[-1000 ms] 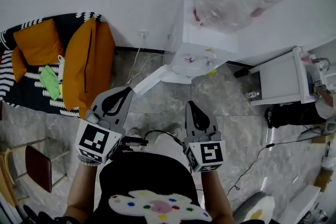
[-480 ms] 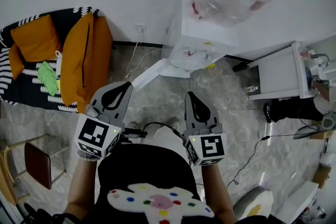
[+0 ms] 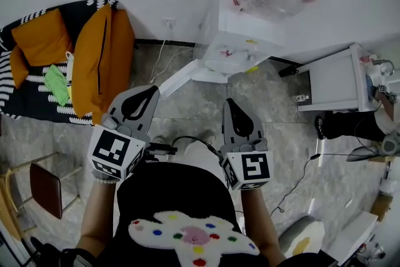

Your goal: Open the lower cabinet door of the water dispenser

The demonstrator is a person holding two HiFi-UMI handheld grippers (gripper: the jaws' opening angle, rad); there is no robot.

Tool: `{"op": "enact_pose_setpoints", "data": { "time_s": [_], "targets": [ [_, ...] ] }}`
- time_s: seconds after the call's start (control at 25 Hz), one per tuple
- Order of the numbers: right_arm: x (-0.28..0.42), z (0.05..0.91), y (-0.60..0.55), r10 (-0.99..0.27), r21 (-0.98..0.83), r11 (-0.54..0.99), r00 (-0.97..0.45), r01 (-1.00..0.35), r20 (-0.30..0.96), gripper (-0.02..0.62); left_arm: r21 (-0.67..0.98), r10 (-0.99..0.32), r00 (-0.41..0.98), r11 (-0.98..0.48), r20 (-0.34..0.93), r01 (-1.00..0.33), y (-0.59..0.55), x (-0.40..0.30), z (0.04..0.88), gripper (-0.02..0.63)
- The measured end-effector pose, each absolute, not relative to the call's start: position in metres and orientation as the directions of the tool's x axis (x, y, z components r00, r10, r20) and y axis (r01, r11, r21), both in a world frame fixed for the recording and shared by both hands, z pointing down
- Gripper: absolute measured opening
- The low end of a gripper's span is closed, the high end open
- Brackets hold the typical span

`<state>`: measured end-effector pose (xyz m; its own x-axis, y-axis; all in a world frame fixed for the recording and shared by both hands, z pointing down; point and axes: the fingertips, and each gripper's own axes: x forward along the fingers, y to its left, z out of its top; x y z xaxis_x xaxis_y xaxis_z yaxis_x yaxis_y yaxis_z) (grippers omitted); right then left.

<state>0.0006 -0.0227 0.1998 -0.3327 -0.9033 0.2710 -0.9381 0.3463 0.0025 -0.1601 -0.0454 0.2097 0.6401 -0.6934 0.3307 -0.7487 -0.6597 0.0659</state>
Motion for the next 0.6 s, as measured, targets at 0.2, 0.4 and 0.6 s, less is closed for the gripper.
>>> {"op": "enact_pose_setpoints", "data": {
  "time_s": [0.2, 0.4, 0.6],
  "targets": [
    [0.004, 0.205, -0.019, -0.903, 0.028, 0.349, -0.328, -0.937, 0.277, 0.003, 0.07, -0.688, 0.643, -0.662, 0.337, -0.746, -0.044, -0.16, 0.212, 0.012],
    [-0.002, 0.198, -0.018, -0.904, 0.007, 0.344, -0.329, -0.939, 0.271, 0.003, 0.072, -0.687, 0.648, -0.666, 0.329, -0.743, -0.043, -0.158, 0.211, 0.012],
    [-0.003, 0.196, -0.017, -0.904, 0.009, 0.346, -0.331, -0.938, 0.269, 0.003, 0.074, -0.681, 0.656, -0.674, 0.325, -0.735, -0.042, -0.155, 0.211, 0.012]
  ]
}}
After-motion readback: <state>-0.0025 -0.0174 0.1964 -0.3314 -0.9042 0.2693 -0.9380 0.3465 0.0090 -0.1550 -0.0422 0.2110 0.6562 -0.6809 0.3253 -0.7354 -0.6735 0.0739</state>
